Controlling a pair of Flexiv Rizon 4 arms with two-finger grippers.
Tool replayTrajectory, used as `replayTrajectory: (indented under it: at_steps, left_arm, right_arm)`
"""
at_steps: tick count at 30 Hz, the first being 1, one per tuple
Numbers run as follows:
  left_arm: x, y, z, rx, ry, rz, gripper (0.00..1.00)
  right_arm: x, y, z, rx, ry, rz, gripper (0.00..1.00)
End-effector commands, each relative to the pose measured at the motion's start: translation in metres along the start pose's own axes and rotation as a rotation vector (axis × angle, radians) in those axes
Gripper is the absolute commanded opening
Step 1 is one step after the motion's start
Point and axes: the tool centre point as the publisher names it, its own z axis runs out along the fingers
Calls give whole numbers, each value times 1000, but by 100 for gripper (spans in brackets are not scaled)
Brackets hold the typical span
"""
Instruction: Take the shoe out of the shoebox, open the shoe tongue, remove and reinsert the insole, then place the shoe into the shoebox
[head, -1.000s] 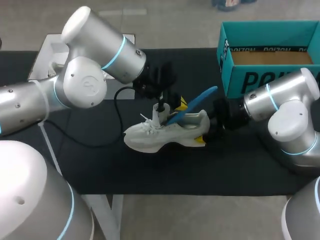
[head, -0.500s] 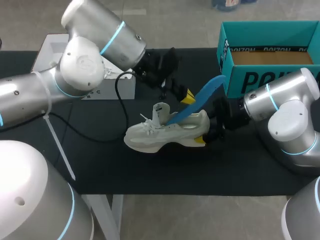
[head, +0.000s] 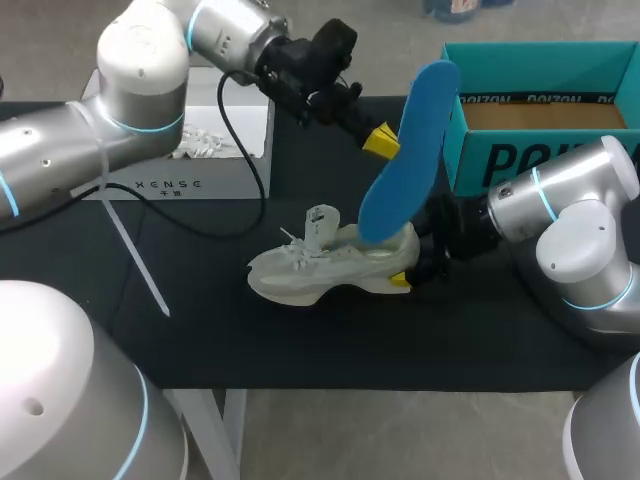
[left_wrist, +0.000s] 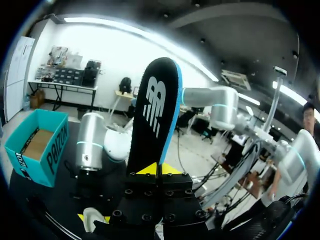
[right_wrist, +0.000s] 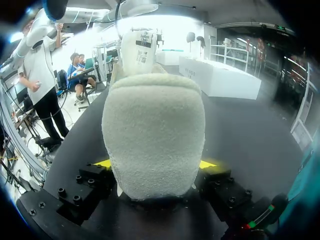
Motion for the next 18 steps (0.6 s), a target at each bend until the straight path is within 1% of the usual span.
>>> replayTrajectory:
  at_steps: [1, 18]
  left_arm:
    - [13, -9, 5, 62, 72, 38, 0]
    - [13, -9, 5, 62, 72, 38, 0]
  right_arm:
    - [-2, -2, 3, 2, 0, 1, 0]
    - [-2, -2, 3, 2, 0, 1, 0]
